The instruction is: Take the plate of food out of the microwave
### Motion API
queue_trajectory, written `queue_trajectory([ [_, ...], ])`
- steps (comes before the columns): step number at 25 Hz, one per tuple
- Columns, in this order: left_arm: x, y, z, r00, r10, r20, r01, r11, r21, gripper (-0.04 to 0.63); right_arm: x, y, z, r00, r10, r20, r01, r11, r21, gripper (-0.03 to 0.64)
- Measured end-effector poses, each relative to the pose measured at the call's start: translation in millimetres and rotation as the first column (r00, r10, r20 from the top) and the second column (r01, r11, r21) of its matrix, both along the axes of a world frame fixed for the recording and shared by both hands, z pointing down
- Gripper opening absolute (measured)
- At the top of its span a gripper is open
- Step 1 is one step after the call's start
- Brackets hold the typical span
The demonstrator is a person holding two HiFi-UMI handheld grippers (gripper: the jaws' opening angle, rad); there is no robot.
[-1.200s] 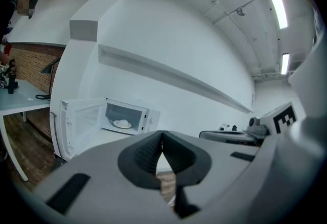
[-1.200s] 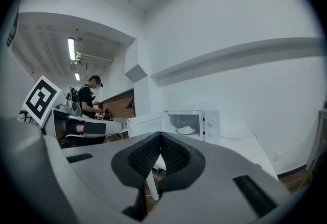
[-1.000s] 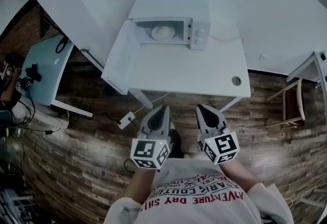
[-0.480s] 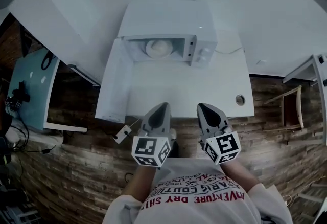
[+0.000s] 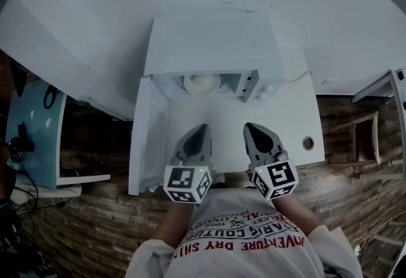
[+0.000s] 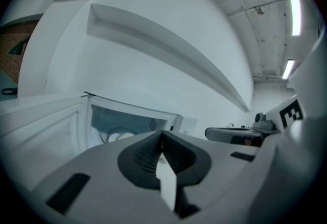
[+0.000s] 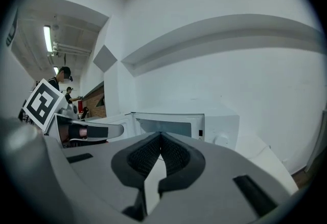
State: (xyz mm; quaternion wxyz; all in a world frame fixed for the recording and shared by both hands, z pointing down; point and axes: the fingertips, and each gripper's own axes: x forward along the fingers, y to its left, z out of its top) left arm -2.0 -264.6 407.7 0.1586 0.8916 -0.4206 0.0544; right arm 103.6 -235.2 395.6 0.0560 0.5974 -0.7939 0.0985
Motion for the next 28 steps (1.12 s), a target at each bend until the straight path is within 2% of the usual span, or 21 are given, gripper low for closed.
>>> queue_trajectory([
  [7,-3.0,-34.8,23.9,0.999,-0.041,0.002,0.041,0.996,-0.075,0.006,1.5,-37.4,21.8,1.0,-0.014,-0.002,0.014,0.998,-0.06,0.011],
  [12,-3.4,-52.1,43.6,0.993,-0.112,0.044,0.116,0.987,-0.109,0.006,4.7,-61.4,35.0,0.998,-0.068,-0.009,0.067,0.994,-0.088,0.009],
  [16,-2.3,-66.1,65.9,0.982,-0.172,0.079,0.182,0.97,-0.16,0.006,4.3,-77.7,52.9,0.99,-0.137,-0.01,0.135,0.982,-0.134,0.011],
  [20,7.9,-78.5,90.6,0.978,-0.21,0.017,0.208,0.952,-0.224,0.006,11.6,-94.0,75.0,0.984,-0.177,-0.021,0.171,0.969,-0.179,0.011],
  [25,5.8,-101.4,112.2,0.959,-0.284,-0.004,0.273,0.929,-0.251,0.008,9.5,-113.5,95.0,0.975,-0.223,-0.016,0.214,0.954,-0.211,0.011],
  [28,9.7,-112.6,132.0,0.955,-0.297,-0.008,0.28,0.911,-0.303,0.012,9.0,-119.7,105.8,0.968,-0.249,0.0,0.242,0.941,-0.236,0.009],
])
